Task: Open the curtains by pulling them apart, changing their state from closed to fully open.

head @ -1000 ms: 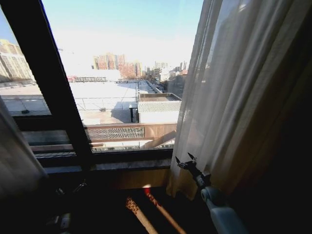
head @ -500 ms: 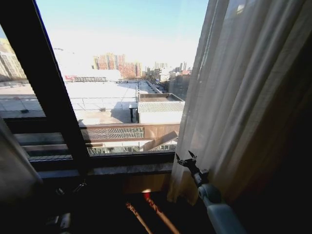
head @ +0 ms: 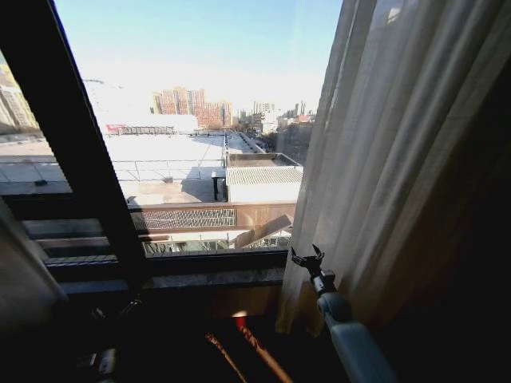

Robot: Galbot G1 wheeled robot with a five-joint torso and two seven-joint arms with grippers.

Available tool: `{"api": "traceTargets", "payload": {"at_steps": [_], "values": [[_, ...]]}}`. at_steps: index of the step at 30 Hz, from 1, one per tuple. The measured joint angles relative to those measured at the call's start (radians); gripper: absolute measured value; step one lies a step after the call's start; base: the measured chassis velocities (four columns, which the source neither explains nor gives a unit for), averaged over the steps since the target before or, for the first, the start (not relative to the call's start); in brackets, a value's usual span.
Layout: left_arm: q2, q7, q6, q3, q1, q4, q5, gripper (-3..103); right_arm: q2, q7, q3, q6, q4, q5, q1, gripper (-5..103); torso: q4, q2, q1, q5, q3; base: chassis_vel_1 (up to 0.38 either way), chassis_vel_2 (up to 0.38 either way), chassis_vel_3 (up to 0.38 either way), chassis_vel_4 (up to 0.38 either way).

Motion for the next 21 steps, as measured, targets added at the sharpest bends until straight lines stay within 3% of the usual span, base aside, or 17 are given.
{"api": "traceTargets", "payload": {"at_steps": [10,11,13,14,19,20,21], "values": [[0.000,0.000,0.000,0.000,0.000,0.000,0.000,100,0.021,-0.027,-0.037,0.021,-0.073,-0.012,0.073,101,0.0002,0.000,0.000,-0.0001,0.000,0.000,0.000,0.000,0.000],[0.000,0.000,0.000,0.000,0.000,0.000,0.000,100,0.021,-0.032,-0.037,0.030,-0.078,-0.012,0.075,93,0.0002,0.000,0.000,-0.0001,0.000,0.000,0.000,0.000,0.000],[0.000,0.000,0.000,0.000,0.000,0.000,0.000,100,0.018,-0.038,-0.036,0.040,-0.084,-0.012,0.077,93,0.0001,0.000,0.000,0.0000,0.000,0.000,0.000,0.000,0.000],[0.000,0.000,0.000,0.000,0.000,0.000,0.000,100,0.016,-0.038,-0.035,0.042,-0.085,-0.012,0.077,82,0.0000,0.000,0.000,0.0001,0.000,0.000,0.000,0.000,0.000],[0.000,0.000,0.000,0.000,0.000,0.000,0.000,100,0.011,-0.040,-0.032,0.046,-0.086,-0.010,0.074,71,0.0000,0.000,0.000,0.0001,0.000,0.000,0.000,0.000,0.000],[0.000,0.000,0.000,0.000,0.000,0.000,0.000,100,0.010,-0.040,-0.032,0.047,-0.086,-0.009,0.073,60,0.0000,0.000,0.000,0.0001,0.000,0.000,0.000,0.000,0.000],[0.000,0.000,0.000,0.000,0.000,0.000,0.000,100,0.009,-0.041,-0.031,0.048,-0.086,-0.007,0.072,60,0.0000,0.000,0.000,0.0000,0.000,0.000,0.000,0.000,0.000]]}}
